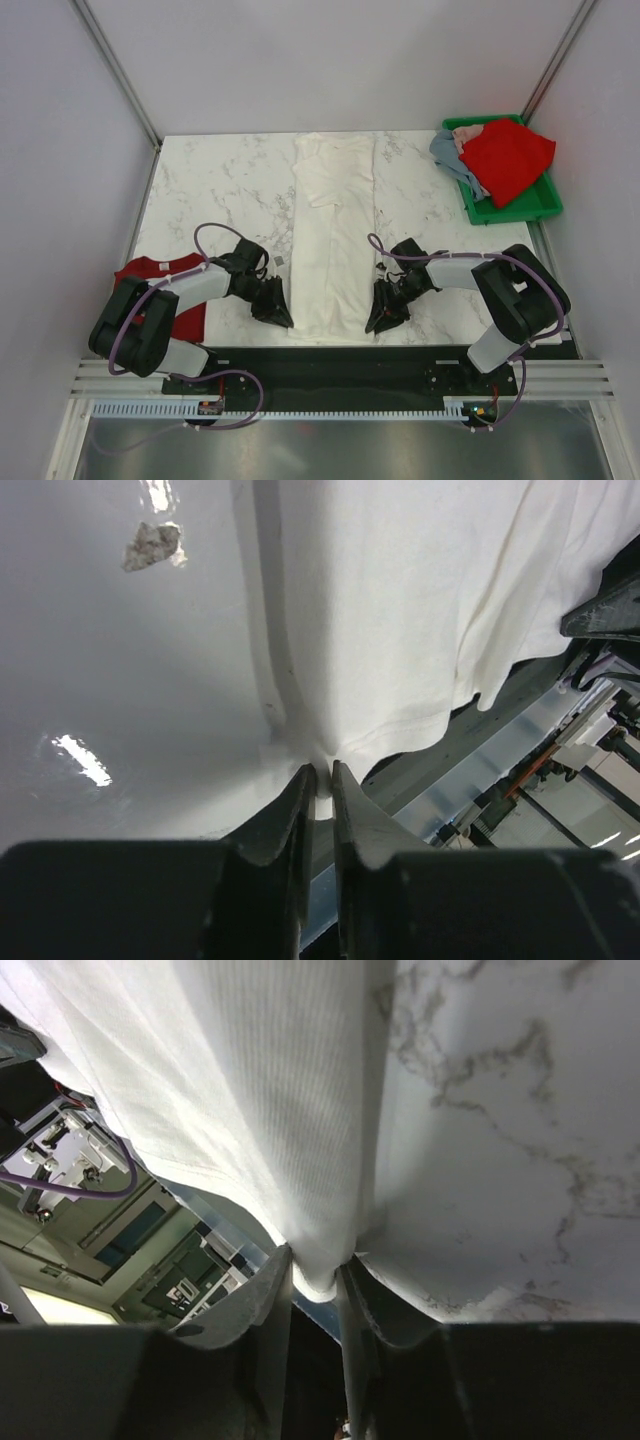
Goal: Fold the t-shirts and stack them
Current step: Fold the tshirt
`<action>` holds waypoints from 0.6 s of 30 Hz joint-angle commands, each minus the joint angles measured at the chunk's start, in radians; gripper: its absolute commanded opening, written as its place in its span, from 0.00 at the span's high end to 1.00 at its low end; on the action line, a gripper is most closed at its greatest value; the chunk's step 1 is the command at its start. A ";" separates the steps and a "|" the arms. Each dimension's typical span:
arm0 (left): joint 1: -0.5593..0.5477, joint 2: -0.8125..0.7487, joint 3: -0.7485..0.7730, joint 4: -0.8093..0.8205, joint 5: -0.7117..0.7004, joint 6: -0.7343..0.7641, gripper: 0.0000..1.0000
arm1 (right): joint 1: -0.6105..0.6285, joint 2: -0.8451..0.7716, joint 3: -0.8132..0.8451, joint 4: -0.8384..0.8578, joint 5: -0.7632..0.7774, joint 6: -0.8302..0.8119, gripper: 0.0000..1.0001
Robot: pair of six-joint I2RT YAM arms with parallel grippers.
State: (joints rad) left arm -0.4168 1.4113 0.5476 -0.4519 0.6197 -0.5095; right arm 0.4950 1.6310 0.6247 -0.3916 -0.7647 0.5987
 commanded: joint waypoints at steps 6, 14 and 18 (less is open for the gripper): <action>-0.013 -0.005 0.029 0.003 0.061 0.014 0.98 | -0.003 -0.008 0.018 0.019 0.044 0.004 1.00; 0.033 -0.089 0.210 -0.133 -0.067 0.135 0.98 | -0.217 -0.105 0.203 -0.164 0.030 -0.137 1.00; 0.056 -0.028 0.287 -0.082 -0.103 0.166 0.98 | -0.250 -0.088 0.314 -0.167 0.059 -0.180 1.00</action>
State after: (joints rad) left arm -0.3744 1.3556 0.7723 -0.5495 0.5697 -0.4202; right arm 0.2516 1.5566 0.8677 -0.5297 -0.7296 0.4793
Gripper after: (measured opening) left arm 0.029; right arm 0.012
